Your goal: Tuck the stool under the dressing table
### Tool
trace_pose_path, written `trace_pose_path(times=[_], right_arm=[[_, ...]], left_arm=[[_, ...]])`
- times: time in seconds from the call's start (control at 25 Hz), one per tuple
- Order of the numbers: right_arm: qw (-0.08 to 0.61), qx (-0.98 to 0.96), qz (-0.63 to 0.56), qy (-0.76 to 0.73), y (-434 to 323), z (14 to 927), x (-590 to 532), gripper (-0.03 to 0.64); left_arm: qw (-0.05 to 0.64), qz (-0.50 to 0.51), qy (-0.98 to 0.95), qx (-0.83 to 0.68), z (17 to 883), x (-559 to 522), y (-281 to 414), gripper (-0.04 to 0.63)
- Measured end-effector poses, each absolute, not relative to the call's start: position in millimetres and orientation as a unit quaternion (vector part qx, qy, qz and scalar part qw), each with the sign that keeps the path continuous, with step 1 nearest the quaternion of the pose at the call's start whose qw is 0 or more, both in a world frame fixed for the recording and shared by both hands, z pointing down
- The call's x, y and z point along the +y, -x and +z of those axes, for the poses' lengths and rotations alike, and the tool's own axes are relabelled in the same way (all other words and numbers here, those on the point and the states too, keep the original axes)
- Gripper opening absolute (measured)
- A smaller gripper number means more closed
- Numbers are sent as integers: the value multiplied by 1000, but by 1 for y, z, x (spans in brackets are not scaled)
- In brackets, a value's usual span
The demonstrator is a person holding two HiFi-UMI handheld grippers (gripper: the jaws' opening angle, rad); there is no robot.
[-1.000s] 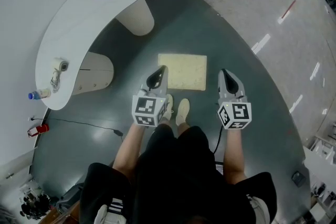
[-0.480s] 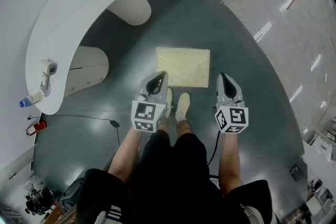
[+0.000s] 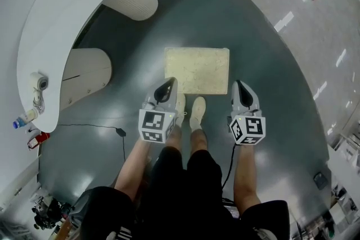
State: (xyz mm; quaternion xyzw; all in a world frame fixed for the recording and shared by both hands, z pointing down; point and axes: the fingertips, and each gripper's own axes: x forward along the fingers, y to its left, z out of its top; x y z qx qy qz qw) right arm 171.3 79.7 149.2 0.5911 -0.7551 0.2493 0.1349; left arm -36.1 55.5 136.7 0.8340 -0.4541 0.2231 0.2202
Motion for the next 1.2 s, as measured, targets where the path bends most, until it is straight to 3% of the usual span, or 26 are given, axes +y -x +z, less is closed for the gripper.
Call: trace_pose_path(times=[1.2], right_arm=[[200,-736,304,-571,-169,347,56,2]], left_arm=[[268,266,-812,-444,319,22,56,6]])
